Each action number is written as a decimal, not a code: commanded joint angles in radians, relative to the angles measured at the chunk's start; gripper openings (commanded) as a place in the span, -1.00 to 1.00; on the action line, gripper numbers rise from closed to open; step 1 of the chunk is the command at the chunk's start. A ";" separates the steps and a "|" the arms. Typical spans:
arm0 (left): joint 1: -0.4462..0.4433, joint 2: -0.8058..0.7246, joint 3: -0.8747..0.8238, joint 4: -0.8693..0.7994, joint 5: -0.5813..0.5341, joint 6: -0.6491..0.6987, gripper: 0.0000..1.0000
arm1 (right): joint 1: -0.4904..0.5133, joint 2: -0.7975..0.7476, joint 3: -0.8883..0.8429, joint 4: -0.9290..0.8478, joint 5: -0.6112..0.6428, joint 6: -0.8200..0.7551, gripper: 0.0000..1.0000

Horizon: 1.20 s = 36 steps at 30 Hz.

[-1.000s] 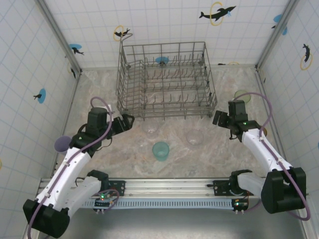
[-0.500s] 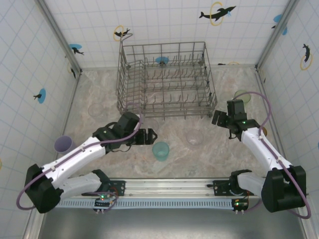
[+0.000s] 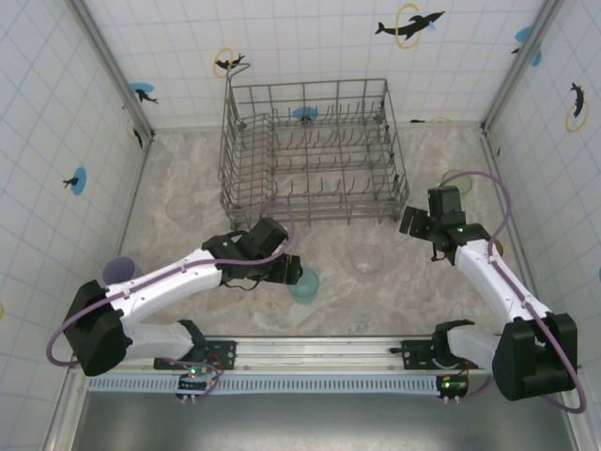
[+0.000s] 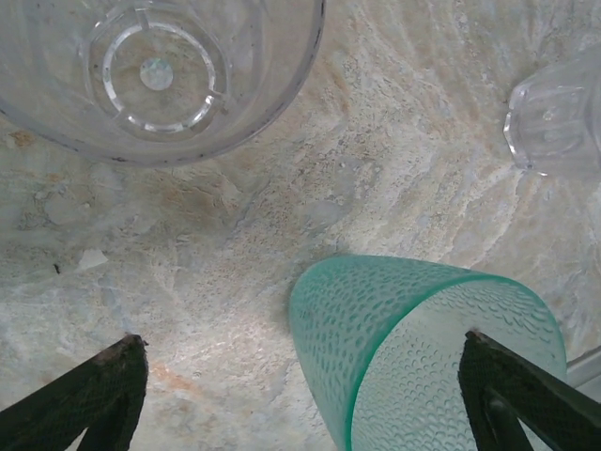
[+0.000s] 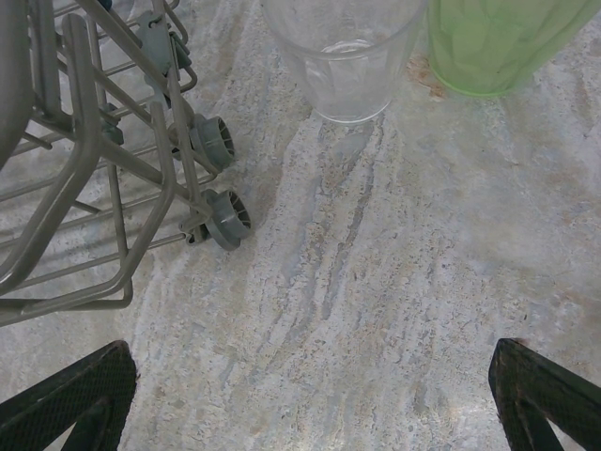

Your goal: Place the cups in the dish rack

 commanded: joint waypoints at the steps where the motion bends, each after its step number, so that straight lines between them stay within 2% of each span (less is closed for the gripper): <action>1: -0.016 0.026 0.020 -0.006 -0.018 0.004 0.61 | 0.005 -0.005 0.011 0.005 0.007 0.002 1.00; 9: -0.073 0.120 0.061 -0.014 -0.037 0.018 0.24 | 0.006 -0.040 -0.012 0.025 0.030 0.007 1.00; 13: -0.090 0.166 0.075 -0.027 -0.024 0.037 -0.16 | 0.004 -0.061 -0.031 0.031 0.038 0.008 1.00; 19: -0.109 0.211 0.111 -0.065 -0.048 0.042 -0.59 | 0.002 -0.084 -0.057 0.032 0.036 0.007 1.00; 22: -0.112 0.217 0.121 -0.070 -0.059 0.037 -1.00 | 0.000 -0.094 -0.067 0.035 0.035 0.007 0.99; 27: -0.112 0.232 0.133 -0.100 -0.067 0.028 -1.00 | 0.000 -0.100 -0.079 0.040 0.024 0.010 1.00; 36: -0.114 0.228 0.283 -0.126 -0.038 0.034 -1.00 | -0.003 -0.109 -0.083 0.042 0.020 0.011 1.00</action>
